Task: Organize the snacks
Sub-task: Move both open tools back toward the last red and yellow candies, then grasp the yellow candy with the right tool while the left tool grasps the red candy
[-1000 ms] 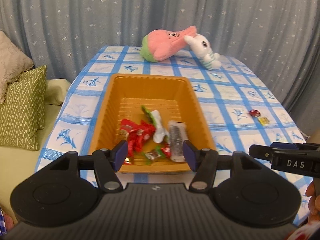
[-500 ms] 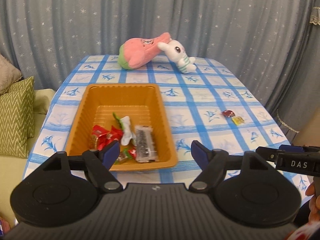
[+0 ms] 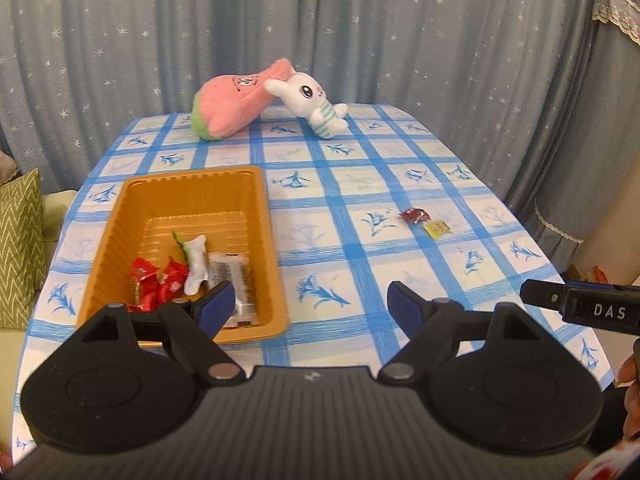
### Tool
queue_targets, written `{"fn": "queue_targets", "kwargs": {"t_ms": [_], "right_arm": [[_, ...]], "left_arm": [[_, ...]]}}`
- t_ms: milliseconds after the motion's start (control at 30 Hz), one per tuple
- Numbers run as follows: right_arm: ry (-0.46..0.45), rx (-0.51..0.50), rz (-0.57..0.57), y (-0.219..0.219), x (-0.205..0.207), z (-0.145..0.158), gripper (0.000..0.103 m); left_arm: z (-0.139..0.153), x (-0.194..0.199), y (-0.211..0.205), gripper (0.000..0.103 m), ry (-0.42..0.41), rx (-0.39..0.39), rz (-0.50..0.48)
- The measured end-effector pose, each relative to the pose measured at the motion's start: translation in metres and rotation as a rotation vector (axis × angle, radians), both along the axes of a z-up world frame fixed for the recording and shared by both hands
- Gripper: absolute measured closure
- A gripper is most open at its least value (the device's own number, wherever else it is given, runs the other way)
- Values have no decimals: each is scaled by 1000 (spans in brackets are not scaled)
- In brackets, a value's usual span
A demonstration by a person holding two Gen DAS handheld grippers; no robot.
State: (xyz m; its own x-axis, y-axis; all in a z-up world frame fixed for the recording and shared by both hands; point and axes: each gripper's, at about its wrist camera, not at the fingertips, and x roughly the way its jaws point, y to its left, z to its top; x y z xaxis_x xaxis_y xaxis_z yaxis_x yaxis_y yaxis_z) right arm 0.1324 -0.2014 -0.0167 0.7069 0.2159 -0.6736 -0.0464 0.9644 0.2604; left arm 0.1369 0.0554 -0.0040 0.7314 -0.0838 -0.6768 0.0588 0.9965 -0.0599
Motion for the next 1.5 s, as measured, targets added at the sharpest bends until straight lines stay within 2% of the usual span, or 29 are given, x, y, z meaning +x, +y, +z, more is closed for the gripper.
{"fn": "queue_targets", "kwargs": {"t_ms": [600,833,1067,1133,1200,1367,1500], "right_arm": [[4,18,-53,-20,16,-14,26],[-20,18,-73,-27,43,-26,26],[-43,29,-85,-34,90,-52,27],[-43,23,-66,-34,105,-62,31],[-42,7,-33,-32,121,-71,41],[-51,-45,68,-26,155,-93,51],[-22,-31,96,-24,174,-109,63]], "left_arm": [[-15,30,-27,21,19,2,-58],[-30,63,-38,21,27,12,-83],[-51,110,-50,21,38,23,-104],[-58,125,-54,21,44,28,-112],[-65,137,-57,21,50,29,-118],[-80,163,-63,21,63,26,-124],[-89,176,-65,21,68,21,-125]]}}
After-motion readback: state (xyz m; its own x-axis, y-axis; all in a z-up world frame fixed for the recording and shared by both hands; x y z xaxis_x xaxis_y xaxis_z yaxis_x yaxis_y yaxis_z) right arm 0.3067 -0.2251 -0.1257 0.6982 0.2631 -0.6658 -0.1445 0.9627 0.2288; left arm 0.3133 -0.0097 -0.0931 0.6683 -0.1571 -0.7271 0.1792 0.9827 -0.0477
